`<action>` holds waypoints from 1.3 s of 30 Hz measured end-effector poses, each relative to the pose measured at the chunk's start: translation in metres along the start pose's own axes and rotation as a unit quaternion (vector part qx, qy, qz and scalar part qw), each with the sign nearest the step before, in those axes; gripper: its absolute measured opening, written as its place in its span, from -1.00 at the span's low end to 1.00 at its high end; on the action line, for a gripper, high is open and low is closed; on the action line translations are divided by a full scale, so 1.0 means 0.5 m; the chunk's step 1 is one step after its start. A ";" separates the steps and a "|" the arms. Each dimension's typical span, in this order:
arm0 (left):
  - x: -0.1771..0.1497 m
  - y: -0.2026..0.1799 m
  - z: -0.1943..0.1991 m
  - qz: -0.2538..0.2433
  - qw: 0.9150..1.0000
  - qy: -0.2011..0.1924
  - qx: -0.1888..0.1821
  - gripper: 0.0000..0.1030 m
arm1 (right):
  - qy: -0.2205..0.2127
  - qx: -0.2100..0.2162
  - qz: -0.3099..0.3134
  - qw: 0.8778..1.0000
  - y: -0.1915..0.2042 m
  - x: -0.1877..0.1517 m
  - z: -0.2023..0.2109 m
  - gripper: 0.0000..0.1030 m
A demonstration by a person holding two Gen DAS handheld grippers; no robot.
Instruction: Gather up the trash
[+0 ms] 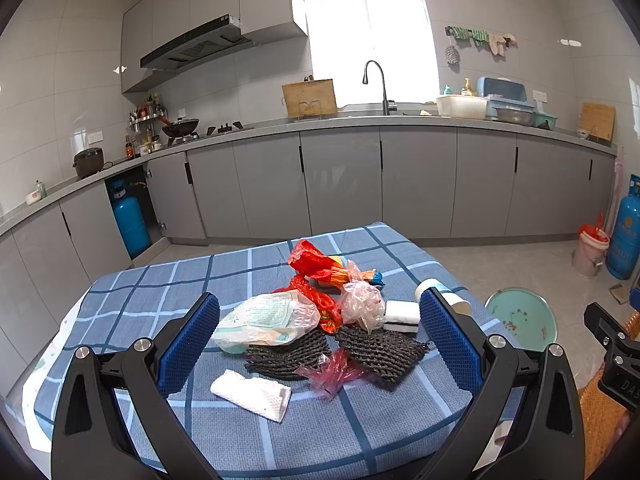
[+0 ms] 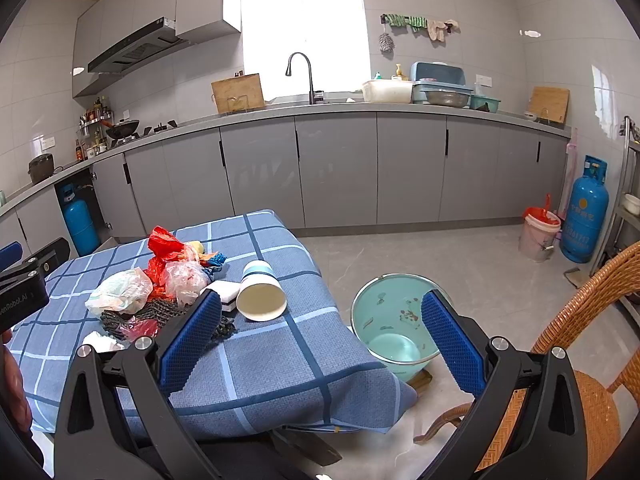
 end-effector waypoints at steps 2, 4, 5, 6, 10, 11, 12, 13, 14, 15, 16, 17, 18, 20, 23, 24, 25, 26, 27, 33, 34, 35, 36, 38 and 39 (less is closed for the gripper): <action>0.000 0.000 0.000 0.000 1.000 0.000 0.000 0.91 | 0.000 0.000 0.000 1.000 0.000 0.000 0.001 0.91; 0.000 0.003 0.000 0.000 1.000 0.000 0.000 0.91 | 0.001 0.001 0.000 1.000 0.000 0.001 0.001 0.91; 0.001 0.005 0.000 0.000 1.000 0.000 0.001 0.91 | 0.001 0.001 0.000 1.000 0.005 -0.004 -0.001 0.91; 0.001 0.007 0.000 0.000 1.000 0.000 0.001 0.91 | 0.001 0.001 0.000 1.000 0.006 -0.004 0.000 0.91; 0.000 0.000 0.000 0.000 1.000 0.000 0.001 0.91 | 0.002 0.001 -0.001 1.000 0.005 -0.004 -0.001 0.91; 0.000 0.001 0.000 0.001 1.000 0.000 0.001 0.91 | 0.002 0.001 -0.001 1.000 0.005 -0.004 -0.001 0.91; 0.004 -0.002 0.004 0.001 1.000 0.000 0.001 0.91 | 0.002 0.001 -0.001 1.000 0.005 -0.004 -0.001 0.91; 0.004 -0.001 0.005 0.001 1.000 0.000 0.001 0.91 | 0.002 0.001 -0.001 1.000 0.004 -0.004 -0.001 0.91; 0.005 -0.001 0.005 0.001 1.000 -0.001 0.001 0.91 | 0.002 0.001 -0.001 1.000 0.004 -0.004 -0.001 0.91; 0.006 0.000 0.006 0.000 1.000 -0.001 0.001 0.91 | 0.002 0.001 -0.001 1.000 0.004 -0.003 -0.001 0.91; 0.004 -0.001 0.004 0.000 1.000 0.000 0.000 0.91 | 0.002 0.001 -0.001 1.000 0.004 -0.003 -0.001 0.91; 0.005 0.000 0.005 0.000 1.000 0.000 0.000 0.91 | 0.002 0.001 -0.001 1.000 0.003 -0.003 -0.001 0.91; 0.005 0.001 0.005 0.000 1.000 0.000 0.001 0.91 | 0.002 0.001 -0.002 1.000 0.004 -0.003 0.000 0.91; 0.004 -0.001 0.004 0.000 1.000 0.000 0.001 0.91 | 0.003 0.001 -0.001 1.000 0.003 -0.003 0.000 0.91; 0.004 -0.002 0.004 0.001 1.000 -0.001 0.001 0.91 | 0.003 0.003 -0.001 1.000 0.015 -0.014 -0.009 0.91; 0.005 -0.001 0.005 0.001 1.000 -0.001 0.002 0.91 | 0.003 0.003 -0.001 1.000 0.015 -0.014 -0.009 0.91; 0.004 -0.001 0.005 0.001 1.000 -0.001 0.001 0.91 | 0.003 0.003 -0.001 1.000 0.017 -0.015 -0.009 0.91; 0.004 0.000 0.004 0.001 1.000 -0.001 0.001 0.91 | 0.003 0.003 -0.001 1.000 0.015 -0.014 -0.009 0.91; 0.004 -0.001 0.004 0.000 1.000 0.000 0.001 0.91 | 0.004 0.003 -0.002 1.000 0.015 -0.014 -0.009 0.91; 0.004 -0.001 0.004 0.000 1.000 -0.001 0.001 0.91 | 0.004 0.004 -0.001 1.000 0.027 -0.024 -0.014 0.91; 0.004 -0.002 0.004 0.000 1.000 -0.001 0.001 0.91 | 0.004 0.005 -0.002 1.000 0.025 -0.023 -0.014 0.91; 0.004 -0.002 0.004 0.000 1.000 -0.001 0.001 0.91 | 0.005 0.005 -0.002 1.000 0.025 -0.023 -0.014 0.91; 0.004 -0.001 0.004 0.001 1.000 0.000 0.001 0.91 | 0.004 0.004 -0.001 1.000 0.026 -0.024 -0.014 0.91; 0.004 -0.001 0.005 0.000 1.000 -0.001 0.001 0.91 | 0.005 0.005 -0.002 1.000 0.025 -0.023 -0.014 0.91; 0.004 -0.001 0.005 0.000 1.000 -0.001 0.001 0.91 | 0.005 0.005 -0.002 1.000 0.026 -0.024 -0.014 0.91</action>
Point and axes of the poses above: each gripper's, at about its wrist camera, not at the fingertips, and z roughly against the way its jaws point, y to its left, x to its top, the point moved 5 cm from there along -z, roughly the way its jaws point, and after that the axes turned 2 degrees about -z, right-handed, at the moved point
